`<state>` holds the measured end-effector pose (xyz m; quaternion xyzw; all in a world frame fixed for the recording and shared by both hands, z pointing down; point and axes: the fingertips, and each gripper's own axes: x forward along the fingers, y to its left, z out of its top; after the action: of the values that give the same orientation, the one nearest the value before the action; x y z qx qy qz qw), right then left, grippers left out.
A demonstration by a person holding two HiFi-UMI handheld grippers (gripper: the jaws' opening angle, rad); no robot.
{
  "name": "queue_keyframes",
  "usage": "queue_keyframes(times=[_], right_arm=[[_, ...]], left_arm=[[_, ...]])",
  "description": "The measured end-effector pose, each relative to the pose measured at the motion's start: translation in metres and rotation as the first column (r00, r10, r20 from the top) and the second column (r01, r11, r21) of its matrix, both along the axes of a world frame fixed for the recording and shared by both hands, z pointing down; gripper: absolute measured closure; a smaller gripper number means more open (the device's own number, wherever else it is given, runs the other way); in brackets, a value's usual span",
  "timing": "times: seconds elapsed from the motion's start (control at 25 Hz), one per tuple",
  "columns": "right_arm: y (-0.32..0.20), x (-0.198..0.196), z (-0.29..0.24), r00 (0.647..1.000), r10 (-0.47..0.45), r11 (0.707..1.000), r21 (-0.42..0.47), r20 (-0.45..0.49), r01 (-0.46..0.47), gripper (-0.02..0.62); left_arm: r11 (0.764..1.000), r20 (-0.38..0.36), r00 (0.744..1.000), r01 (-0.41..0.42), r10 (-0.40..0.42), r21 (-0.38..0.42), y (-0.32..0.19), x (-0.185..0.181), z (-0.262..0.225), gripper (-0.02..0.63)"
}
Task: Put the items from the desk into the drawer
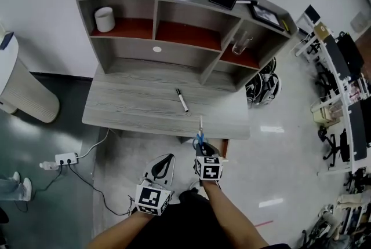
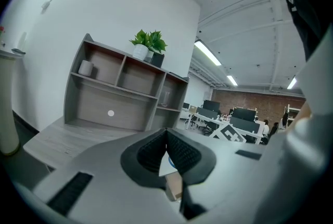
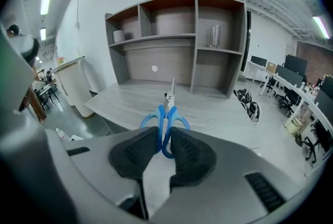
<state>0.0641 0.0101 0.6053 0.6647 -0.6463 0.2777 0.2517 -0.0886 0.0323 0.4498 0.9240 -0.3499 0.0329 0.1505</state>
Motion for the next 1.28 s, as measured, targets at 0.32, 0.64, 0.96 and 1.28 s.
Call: queue_keyframes(times=[0.32,0.64,0.96,1.28], right_arm=[[0.028,0.053,0.015,0.997,-0.074,0.996,-0.044,-0.008,0.073,0.505],[0.051,0.096,0.033,0.978,-0.206,0.977,-0.055,0.024,0.207,0.505],[0.075,0.129,0.059,0.926,-0.376,0.922,-0.079,0.04,0.378,0.505],[0.093,0.156,0.091,0.877,-0.48,0.867,-0.146,0.02,0.477,0.505]], left_arm=[[1.0,0.028,1.0,0.004,-0.003,-0.017,0.016,0.06,0.005,0.594],[0.996,0.058,0.995,0.081,-0.079,-0.035,0.041,0.118,0.017,0.594],[0.984,0.083,0.981,0.177,-0.174,-0.035,0.069,0.167,0.03,0.594],[0.983,0.11,0.98,0.174,-0.166,-0.065,0.074,0.199,0.05,0.594]])
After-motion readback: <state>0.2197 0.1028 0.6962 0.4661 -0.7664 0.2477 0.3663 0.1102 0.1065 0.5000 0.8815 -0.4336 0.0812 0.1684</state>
